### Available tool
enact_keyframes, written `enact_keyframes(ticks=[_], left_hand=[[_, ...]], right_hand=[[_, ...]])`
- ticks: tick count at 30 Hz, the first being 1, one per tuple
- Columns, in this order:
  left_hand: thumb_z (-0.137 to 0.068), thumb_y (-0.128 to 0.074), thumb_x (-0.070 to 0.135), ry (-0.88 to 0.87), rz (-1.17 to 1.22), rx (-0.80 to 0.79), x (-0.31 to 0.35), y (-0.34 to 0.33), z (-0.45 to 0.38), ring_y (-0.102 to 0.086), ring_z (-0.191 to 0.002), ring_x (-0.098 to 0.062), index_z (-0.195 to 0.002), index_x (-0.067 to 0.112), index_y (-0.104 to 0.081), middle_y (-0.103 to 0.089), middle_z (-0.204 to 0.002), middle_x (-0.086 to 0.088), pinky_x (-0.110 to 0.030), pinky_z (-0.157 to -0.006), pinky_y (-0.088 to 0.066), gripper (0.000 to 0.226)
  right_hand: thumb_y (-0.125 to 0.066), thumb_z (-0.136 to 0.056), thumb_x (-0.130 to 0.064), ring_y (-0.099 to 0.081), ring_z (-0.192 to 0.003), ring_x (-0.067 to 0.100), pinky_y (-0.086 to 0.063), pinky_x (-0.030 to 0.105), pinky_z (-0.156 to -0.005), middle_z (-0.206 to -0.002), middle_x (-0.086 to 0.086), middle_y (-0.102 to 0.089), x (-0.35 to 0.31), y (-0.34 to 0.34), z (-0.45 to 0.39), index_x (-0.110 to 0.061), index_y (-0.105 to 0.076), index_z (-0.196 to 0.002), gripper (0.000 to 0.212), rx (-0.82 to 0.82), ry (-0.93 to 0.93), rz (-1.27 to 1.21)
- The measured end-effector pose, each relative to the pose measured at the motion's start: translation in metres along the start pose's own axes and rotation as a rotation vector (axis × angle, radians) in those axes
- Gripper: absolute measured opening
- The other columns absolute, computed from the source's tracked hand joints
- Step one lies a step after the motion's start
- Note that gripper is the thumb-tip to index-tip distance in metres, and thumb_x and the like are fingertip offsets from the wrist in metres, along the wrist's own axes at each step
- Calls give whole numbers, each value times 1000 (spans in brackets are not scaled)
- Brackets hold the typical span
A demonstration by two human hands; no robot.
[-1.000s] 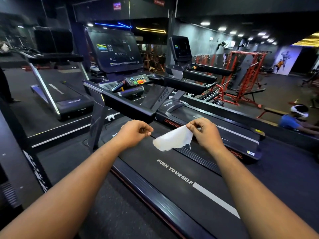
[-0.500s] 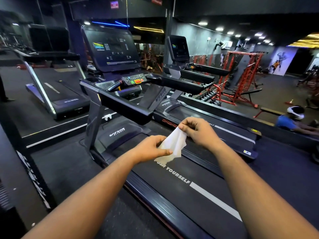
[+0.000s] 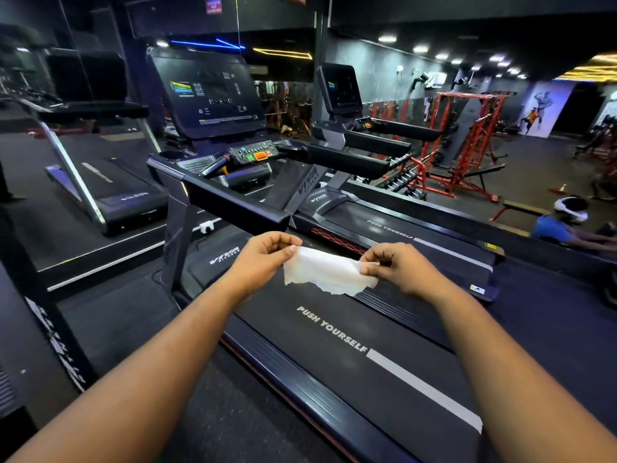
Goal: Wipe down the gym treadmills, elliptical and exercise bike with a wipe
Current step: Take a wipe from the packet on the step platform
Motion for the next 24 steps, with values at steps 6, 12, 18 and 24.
enact_keyframes(ticks=[6, 12, 18, 24], left_hand=[[-101, -62, 11, -185, -190, -135, 15, -12, -7, -60, -86, -10, -110, 27, -67, -64, -92, 2, -29, -82, -51, 19], [-99, -66, 12, -311, -319, -287, 42, -25, -9, -65, -85, -14, -121, 23, -65, -66, -94, -7, -33, -80, -54, 25], [-96, -70, 13, -241, -158, -248, 46, -11, -6, -64, -81, -14, -127, 13, -63, -68, -91, -12, -26, -70, -51, 32], [-87, -48, 71, 293, 386, -50, -6, -21, 32, -62, -78, -13, -119, 11, -64, -65, -95, -6, -31, -65, -53, 70]], right_hand=[[-82, -82, -42, -62, -102, 4, -50, 35, -97, -110, -15, -69, 2, -7, -3, -32, -67, -105, 29, -252, -13, 242], [-72, -85, -59, -46, -136, 1, -39, 33, -115, -147, -15, -52, -40, -47, -4, -32, -46, -146, 72, -189, 89, -191], [-70, -96, -28, -69, -105, 27, -50, 52, -100, -111, 14, -74, -52, -68, -2, -7, -69, -111, 26, -125, 56, -609], [-77, -86, -39, -55, -72, 18, -41, 35, -67, -81, 6, -64, -49, -69, -4, -4, -65, -90, 37, 2, -65, -645]])
Point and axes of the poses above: each hand's wrist, its own z-axis away from the middle knuckle, its own y-axis out of the back of the hand, x = y × z, the point moved 1 cm from there along -z, towards the middle knuckle
